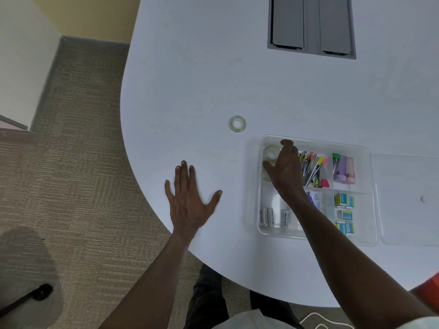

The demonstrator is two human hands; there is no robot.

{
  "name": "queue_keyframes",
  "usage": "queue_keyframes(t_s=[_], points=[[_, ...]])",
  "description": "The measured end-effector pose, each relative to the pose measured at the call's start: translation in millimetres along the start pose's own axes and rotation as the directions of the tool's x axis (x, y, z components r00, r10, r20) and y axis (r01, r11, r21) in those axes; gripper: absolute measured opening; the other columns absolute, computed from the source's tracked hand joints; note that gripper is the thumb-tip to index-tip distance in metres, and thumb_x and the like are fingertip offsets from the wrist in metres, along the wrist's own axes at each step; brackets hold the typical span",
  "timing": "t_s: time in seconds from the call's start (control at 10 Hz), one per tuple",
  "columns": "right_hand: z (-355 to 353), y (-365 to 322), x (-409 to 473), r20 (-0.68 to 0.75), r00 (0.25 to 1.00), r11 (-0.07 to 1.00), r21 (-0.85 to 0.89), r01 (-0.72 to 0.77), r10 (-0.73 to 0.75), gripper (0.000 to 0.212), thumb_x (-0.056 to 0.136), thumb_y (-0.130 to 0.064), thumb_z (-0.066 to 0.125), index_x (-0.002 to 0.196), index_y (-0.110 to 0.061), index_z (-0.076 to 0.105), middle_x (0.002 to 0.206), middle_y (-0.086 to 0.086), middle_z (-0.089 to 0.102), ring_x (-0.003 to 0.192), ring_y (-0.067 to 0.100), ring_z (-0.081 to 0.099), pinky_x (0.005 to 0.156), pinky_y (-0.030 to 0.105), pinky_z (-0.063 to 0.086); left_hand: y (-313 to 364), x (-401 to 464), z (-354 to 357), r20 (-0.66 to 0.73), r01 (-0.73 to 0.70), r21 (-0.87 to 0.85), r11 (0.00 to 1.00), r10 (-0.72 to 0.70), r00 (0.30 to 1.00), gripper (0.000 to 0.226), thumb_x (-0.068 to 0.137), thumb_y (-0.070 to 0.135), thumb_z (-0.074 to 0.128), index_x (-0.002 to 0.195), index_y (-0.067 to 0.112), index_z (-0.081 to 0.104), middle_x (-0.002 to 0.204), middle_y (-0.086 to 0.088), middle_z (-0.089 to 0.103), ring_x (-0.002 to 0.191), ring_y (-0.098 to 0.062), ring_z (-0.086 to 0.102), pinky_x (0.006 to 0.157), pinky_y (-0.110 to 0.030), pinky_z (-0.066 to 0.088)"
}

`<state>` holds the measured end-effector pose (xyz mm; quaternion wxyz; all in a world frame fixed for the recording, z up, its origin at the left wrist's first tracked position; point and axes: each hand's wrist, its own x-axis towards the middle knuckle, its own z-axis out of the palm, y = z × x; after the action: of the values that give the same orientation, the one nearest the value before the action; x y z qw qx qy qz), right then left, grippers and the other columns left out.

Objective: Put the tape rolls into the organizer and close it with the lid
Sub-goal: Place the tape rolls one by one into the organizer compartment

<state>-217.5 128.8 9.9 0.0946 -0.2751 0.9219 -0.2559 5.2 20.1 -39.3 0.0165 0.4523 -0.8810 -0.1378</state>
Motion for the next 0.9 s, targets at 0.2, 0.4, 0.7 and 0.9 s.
queue_keyframes(t_s=[0.2,0.4,0.7,0.9], points=[[-16.6,-13.9,3.0,-0.139,0.990,0.999,0.026,-0.022,0.025,0.049,0.081,-0.020,0.063,0.125,-0.008,0.044,0.118,0.012,0.052,0.106,0.027,0.052,0.087,0.036,0.044,-0.3,0.6,0.4,0.001,0.000,-0.012,1.000,0.000,1.000,0.101,0.085,0.081,0.040,0.156,0.011,0.026,0.169,-0.006,0.010,0.157,-0.019,0.012,0.124,-0.052,0.014],[-18.0,-41.8,32.7,-0.202,0.964,0.981,0.043,0.187,-0.175,0.031,0.083,-0.011,0.059,0.113,-0.004,0.055,0.108,0.012,0.059,0.101,0.028,0.056,0.087,0.033,0.044,-0.1,0.6,0.8,0.002,-0.001,-0.007,1.000,0.001,1.000,0.101,0.085,0.082,0.040,0.156,0.011,0.026,0.169,-0.006,0.010,0.157,-0.019,0.011,0.125,-0.053,0.014],[24.4,-65.2,76.5,0.275,0.894,0.895,-0.177,0.409,-0.354,0.057,0.080,0.004,0.050,0.136,-0.003,0.042,0.140,0.018,0.044,0.118,0.040,0.046,0.090,0.049,0.050,0.3,0.8,1.4,-0.002,0.003,0.002,1.000,-0.003,1.000,0.101,0.085,0.081,0.040,0.156,0.012,0.027,0.169,-0.006,0.011,0.157,-0.019,0.012,0.124,-0.052,0.015],[47.0,-68.0,82.0,0.460,0.828,0.814,-0.313,0.489,-0.320,0.057,0.091,0.006,0.037,0.146,-0.007,0.030,0.155,0.021,0.021,0.130,0.046,0.033,0.099,0.052,0.044,0.4,0.8,1.3,-0.004,0.007,-0.010,1.000,-0.007,1.000,0.100,0.084,0.081,0.040,0.156,0.012,0.026,0.169,-0.006,0.011,0.157,-0.019,0.011,0.124,-0.052,0.014]])
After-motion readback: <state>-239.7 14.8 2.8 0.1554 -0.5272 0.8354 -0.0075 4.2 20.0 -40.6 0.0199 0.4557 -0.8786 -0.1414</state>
